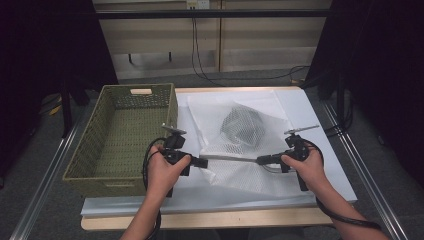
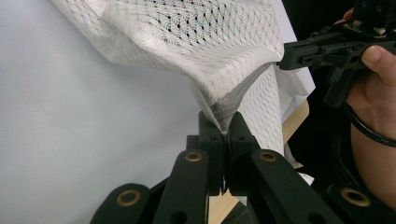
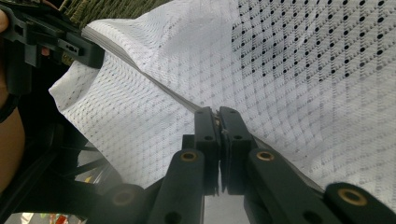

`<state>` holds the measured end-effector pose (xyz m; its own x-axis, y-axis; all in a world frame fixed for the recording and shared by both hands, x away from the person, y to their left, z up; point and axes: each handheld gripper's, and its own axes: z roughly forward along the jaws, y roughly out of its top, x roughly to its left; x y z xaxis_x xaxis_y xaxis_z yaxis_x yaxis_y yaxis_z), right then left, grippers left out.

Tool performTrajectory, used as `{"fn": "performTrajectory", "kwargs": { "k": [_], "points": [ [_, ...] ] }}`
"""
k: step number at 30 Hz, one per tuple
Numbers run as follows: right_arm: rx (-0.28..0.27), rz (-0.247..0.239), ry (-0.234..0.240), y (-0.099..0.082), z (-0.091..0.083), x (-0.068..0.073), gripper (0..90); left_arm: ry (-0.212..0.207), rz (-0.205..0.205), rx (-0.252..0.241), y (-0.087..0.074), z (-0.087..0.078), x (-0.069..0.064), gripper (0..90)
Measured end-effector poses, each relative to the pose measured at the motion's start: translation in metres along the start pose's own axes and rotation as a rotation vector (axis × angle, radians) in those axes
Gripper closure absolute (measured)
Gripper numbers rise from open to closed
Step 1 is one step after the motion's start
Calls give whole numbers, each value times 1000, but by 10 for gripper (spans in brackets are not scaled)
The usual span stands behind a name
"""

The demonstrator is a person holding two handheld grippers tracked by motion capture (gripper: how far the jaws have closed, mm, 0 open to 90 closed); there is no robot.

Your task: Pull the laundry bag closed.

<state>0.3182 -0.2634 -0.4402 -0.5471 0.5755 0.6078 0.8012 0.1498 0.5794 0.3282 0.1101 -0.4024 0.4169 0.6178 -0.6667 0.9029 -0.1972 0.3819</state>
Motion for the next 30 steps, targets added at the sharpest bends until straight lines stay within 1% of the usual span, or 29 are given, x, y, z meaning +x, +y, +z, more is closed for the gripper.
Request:
{"fn": "performTrajectory", "kwargs": {
  "k": [2, 3, 4, 5, 7, 8, 10, 12, 14, 18, 19, 20, 21, 22, 24, 26, 27, 30],
  "points": [
    [-2, 2, 6, 0, -1, -1, 878, -3, 2, 2, 0, 0, 0, 880],
    [5, 4, -3, -1, -2, -1, 878, -3, 5, 6, 0, 0, 0, 880],
    [0, 0, 0, -1, -2, -3, 878, -3, 3, 3, 1, 0, -1, 880],
    [-2, 6, 1, -2, -4, -3, 878, -3, 13, 8, 1, 0, 0, 880],
    [-7, 3, 2, -3, -6, -4, 878, -7, 6, 10, 1, 0, 0, 880],
    [-5, 9, 5, -3, -7, -3, 878, -10, 0, 9, 1, 0, 0, 880],
    [-8, 2, 3, -4, -7, -3, 878, -8, -13, 1, 0, 0, 0, 880],
    [-5, 5, 5, -4, -8, -4, 878, -4, 6, 15, 0, 0, 2, 880],
    [-5, 4, 4, -5, -8, -4, 878, -14, 0, 20, 0, 1, 1, 880],
    [2, 10, 1, -7, -9, -4, 878, -12, 5, 27, 0, 1, 2, 880],
    [2, 10, 1, -7, -9, -4, 878, -8, 4, 25, 0, 1, 2, 880],
    [2, 12, -6, -8, -11, -5, 878, -15, -6, 23, 1, 1, 1, 880],
    [-3, 12, -4, -8, -12, -6, 878, -16, -7, 19, 1, 0, 1, 880],
    [-5, 18, -4, -9, -13, -6, 878, -13, -5, 22, 1, 0, 1, 880],
    [-10, 16, -7, -9, -15, -7, 878, -6, 6, 31, 1, 1, 2, 880],
    [-9, 15, -7, -9, -15, -7, 878, -8, 0, 27, 1, 1, 1, 880],
    [-9, 15, -7, -8, -16, -7, 878, -5, 6, 29, 1, 1, 2, 880],
    [-8, 20, -5, -9, -15, -8, 878, -7, 5, 31, 1, 1, 2, 881]
  ]
}}
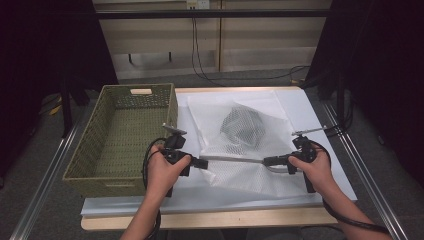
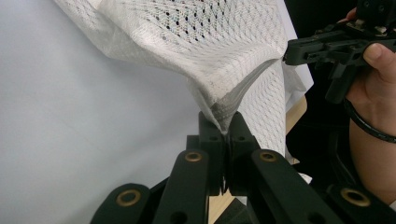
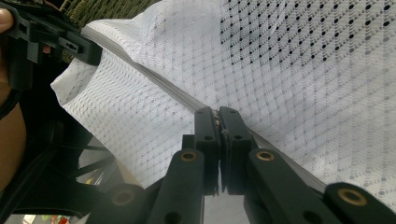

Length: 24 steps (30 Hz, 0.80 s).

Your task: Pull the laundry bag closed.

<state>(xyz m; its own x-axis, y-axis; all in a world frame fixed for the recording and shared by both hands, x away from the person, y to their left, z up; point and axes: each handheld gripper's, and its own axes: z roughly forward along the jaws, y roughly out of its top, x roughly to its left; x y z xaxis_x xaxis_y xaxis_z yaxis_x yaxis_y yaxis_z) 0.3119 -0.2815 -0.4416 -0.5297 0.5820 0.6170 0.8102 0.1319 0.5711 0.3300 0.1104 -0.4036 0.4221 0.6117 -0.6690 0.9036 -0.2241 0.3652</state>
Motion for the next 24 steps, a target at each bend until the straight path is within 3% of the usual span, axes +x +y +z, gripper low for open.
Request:
{"fn": "performTrajectory", "kwargs": {
  "k": [16, 24],
  "points": [
    [8, 9, -6, -1, -1, -5, 878, 2, -25, -4, 1, -1, 0, 880],
    [6, 22, -2, 0, -3, -7, 878, 2, -15, 1, 2, -2, 2, 880]
  ]
}}
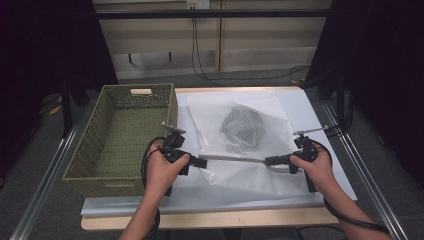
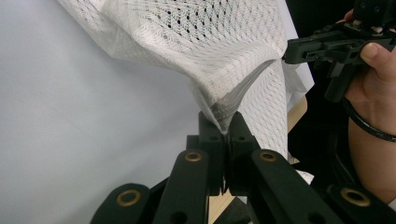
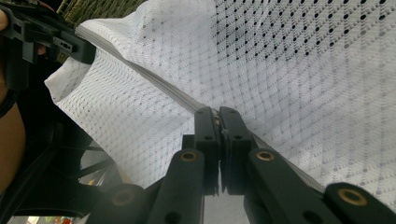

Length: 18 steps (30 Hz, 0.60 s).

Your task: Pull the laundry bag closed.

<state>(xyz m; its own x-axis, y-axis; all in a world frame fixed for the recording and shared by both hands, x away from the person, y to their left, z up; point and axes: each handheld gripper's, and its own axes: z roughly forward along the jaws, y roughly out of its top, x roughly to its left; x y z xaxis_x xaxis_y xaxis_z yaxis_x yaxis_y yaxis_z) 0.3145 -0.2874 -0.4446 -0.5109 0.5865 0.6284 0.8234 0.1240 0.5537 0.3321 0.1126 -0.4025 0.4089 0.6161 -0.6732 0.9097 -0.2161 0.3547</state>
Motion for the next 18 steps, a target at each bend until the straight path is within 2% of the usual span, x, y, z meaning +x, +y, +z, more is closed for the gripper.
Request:
{"fn": "performTrajectory", "kwargs": {
  "k": [6, 11, 15, 18],
  "points": [
    [-9, -7, 1, 1, -1, -1, 878, -8, -8, 3, -1, 1, 0, 880],
    [-5, 5, 0, 1, -3, -1, 878, -10, -12, 9, 0, 1, 0, 880],
    [0, 7, 0, 0, -4, -1, 877, -1, 2, 10, 1, 0, 0, 880],
    [3, 2, -1, 0, -3, -1, 878, -3, -4, 8, 0, 0, 0, 880]
  ]
}}
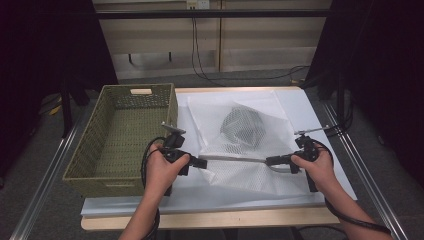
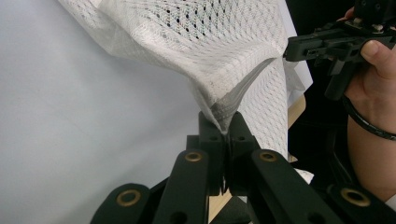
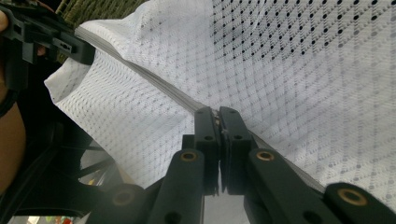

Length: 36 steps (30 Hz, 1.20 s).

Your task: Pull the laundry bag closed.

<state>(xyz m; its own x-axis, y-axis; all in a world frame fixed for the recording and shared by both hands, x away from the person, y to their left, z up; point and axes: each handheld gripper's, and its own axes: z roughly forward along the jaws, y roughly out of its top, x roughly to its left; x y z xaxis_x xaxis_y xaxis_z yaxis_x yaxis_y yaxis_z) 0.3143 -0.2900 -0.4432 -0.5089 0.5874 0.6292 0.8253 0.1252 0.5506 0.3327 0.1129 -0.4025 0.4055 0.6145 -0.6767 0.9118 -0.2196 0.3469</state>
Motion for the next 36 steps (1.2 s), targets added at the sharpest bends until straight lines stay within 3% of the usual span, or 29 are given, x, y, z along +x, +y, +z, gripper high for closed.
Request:
{"fn": "performTrajectory", "kwargs": {
  "k": [14, 36],
  "points": [
    [35, -13, -18, 0, 5, 1, 878, 7, -8, -1, -1, -3, 0, 880],
    [23, -23, -35, -4, -8, -2, 878, 2, -21, -7, -2, -5, 0, 881]
  ]
}}
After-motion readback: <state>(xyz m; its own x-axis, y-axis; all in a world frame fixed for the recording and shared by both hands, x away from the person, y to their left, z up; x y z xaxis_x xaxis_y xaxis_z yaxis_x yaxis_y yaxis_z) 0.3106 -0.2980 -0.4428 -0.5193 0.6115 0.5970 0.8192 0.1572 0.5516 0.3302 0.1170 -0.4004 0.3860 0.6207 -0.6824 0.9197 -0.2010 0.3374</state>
